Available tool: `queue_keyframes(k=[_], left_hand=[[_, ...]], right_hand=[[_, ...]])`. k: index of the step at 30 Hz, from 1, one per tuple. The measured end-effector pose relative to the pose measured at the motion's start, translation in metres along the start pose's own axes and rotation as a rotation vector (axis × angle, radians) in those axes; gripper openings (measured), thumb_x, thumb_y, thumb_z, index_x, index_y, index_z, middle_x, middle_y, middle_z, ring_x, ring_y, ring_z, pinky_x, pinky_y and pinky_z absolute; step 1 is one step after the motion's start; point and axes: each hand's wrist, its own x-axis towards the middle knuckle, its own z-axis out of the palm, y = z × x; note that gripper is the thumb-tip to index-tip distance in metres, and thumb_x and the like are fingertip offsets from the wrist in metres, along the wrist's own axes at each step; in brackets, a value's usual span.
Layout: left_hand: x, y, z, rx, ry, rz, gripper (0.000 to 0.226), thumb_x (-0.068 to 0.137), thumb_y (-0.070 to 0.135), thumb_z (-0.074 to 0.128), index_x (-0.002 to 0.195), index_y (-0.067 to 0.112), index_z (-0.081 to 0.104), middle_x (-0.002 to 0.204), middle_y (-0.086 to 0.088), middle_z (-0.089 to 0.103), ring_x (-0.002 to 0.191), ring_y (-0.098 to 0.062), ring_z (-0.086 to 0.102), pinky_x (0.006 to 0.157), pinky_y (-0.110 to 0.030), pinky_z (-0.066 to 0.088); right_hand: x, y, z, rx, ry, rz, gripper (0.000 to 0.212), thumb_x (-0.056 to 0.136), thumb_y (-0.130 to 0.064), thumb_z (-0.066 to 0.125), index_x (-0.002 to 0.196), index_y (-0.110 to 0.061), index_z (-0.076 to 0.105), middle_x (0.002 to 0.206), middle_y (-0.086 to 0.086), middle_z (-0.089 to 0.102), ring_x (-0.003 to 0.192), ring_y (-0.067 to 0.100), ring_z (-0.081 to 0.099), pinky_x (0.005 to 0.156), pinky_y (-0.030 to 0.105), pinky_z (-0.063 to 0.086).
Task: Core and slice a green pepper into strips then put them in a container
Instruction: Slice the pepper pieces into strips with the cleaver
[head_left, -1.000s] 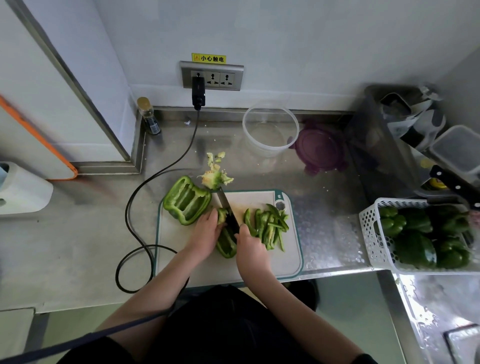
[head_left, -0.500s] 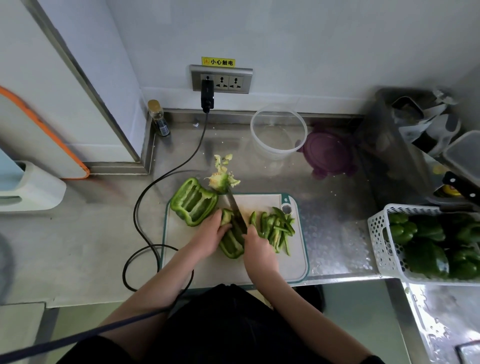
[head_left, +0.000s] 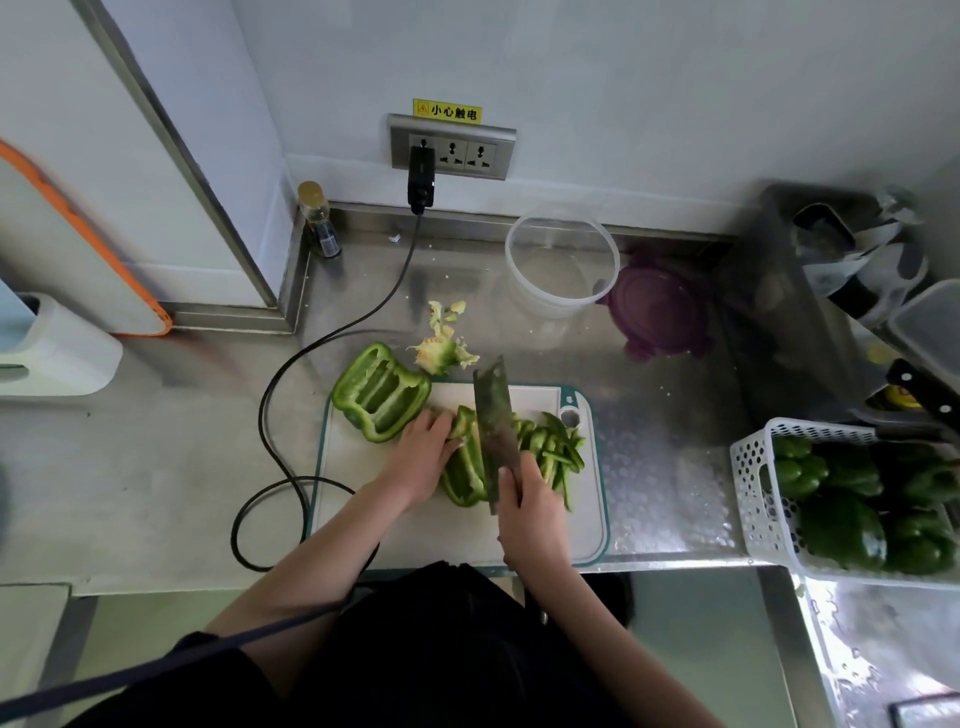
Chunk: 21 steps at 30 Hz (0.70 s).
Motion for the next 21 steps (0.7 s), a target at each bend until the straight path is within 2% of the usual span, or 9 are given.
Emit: queue_keyframes(k=[2,4,6,9,11,12,15,17,21], left_hand=[[0.001,-0.001,0.000,-0.033,0.015,0.001,0.035,0.099,0.023,0.043,0.130,0.006,0.045,0.122,-0.014,0.045,0.113,-0.029,0.045,0.095,-0.032,0.036],[0.000,-0.001,0.000,-0.038,0.030,0.013,0.034,0.098,0.021,0.045,0.129,0.008,0.047,0.118,-0.013,0.046,0.110,-0.028,0.046,0.093,-0.031,0.037],[0.001,-0.001,0.000,-0.028,0.040,0.017,0.033,0.098,0.021,0.045,0.128,0.008,0.048,0.117,-0.013,0.047,0.108,-0.028,0.047,0.091,-0.031,0.038],[0.001,-0.002,0.001,-0.040,0.038,0.007,0.033,0.098,0.021,0.046,0.128,0.007,0.048,0.115,-0.014,0.047,0.107,-0.029,0.047,0.091,-0.032,0.038],[0.002,-0.002,0.000,-0.054,0.031,0.001,0.032,0.098,0.020,0.046,0.127,0.007,0.049,0.114,-0.014,0.047,0.106,-0.029,0.047,0.090,-0.032,0.038],[0.002,-0.002,0.000,-0.054,0.028,0.003,0.031,0.097,0.019,0.047,0.126,0.007,0.049,0.113,-0.014,0.047,0.105,-0.029,0.048,0.090,-0.031,0.038],[0.001,-0.001,-0.001,-0.046,0.006,0.002,0.029,0.097,0.020,0.046,0.124,0.008,0.050,0.112,-0.012,0.046,0.104,-0.027,0.047,0.088,-0.030,0.038],[0.001,-0.002,-0.002,-0.058,-0.005,-0.006,0.030,0.098,0.021,0.046,0.124,0.009,0.049,0.110,-0.013,0.045,0.102,-0.027,0.048,0.089,-0.033,0.041],[0.000,-0.001,-0.002,-0.066,-0.004,-0.005,0.031,0.098,0.021,0.045,0.126,0.008,0.049,0.108,-0.012,0.045,0.100,-0.027,0.047,0.090,-0.034,0.041]], right_hand=[[0.001,0.000,-0.002,0.049,-0.052,0.025,0.009,0.100,-0.027,0.038,0.095,-0.024,0.045,0.071,0.007,0.058,0.056,0.025,0.061,0.047,0.042,0.054],[0.002,-0.001,-0.004,0.100,-0.141,0.082,0.011,0.101,-0.026,0.037,0.105,-0.021,0.046,0.075,0.009,0.058,0.057,0.023,0.063,0.044,0.036,0.054],[0.004,-0.001,-0.004,0.057,-0.190,0.090,0.013,0.101,-0.026,0.034,0.108,-0.021,0.044,0.078,0.007,0.060,0.061,0.022,0.065,0.053,0.039,0.057],[0.009,-0.003,0.000,-0.061,-0.162,0.033,0.017,0.101,-0.022,0.033,0.111,-0.014,0.043,0.082,0.007,0.060,0.070,0.025,0.064,0.062,0.048,0.056],[0.011,-0.006,0.001,-0.077,-0.145,0.020,0.018,0.098,-0.016,0.033,0.115,-0.016,0.036,0.079,0.010,0.059,0.065,0.028,0.065,0.054,0.050,0.055],[0.011,-0.008,0.000,-0.065,-0.139,0.024,0.026,0.095,-0.012,0.033,0.120,-0.022,0.032,0.079,0.010,0.059,0.060,0.029,0.065,0.048,0.047,0.055],[0.012,-0.016,-0.008,0.043,-0.144,0.098,0.045,0.090,-0.005,0.032,0.125,-0.031,0.024,0.085,0.008,0.057,0.052,0.029,0.065,0.036,0.028,0.048],[0.015,-0.020,-0.011,0.071,-0.112,0.132,0.040,0.093,-0.010,0.037,0.127,-0.028,0.024,0.081,0.009,0.057,0.055,0.030,0.063,0.035,0.027,0.047],[0.021,-0.022,-0.010,-0.011,-0.050,0.116,0.016,0.100,-0.028,0.041,0.107,-0.018,0.031,0.077,0.008,0.055,0.059,0.029,0.058,0.036,0.042,0.052]])
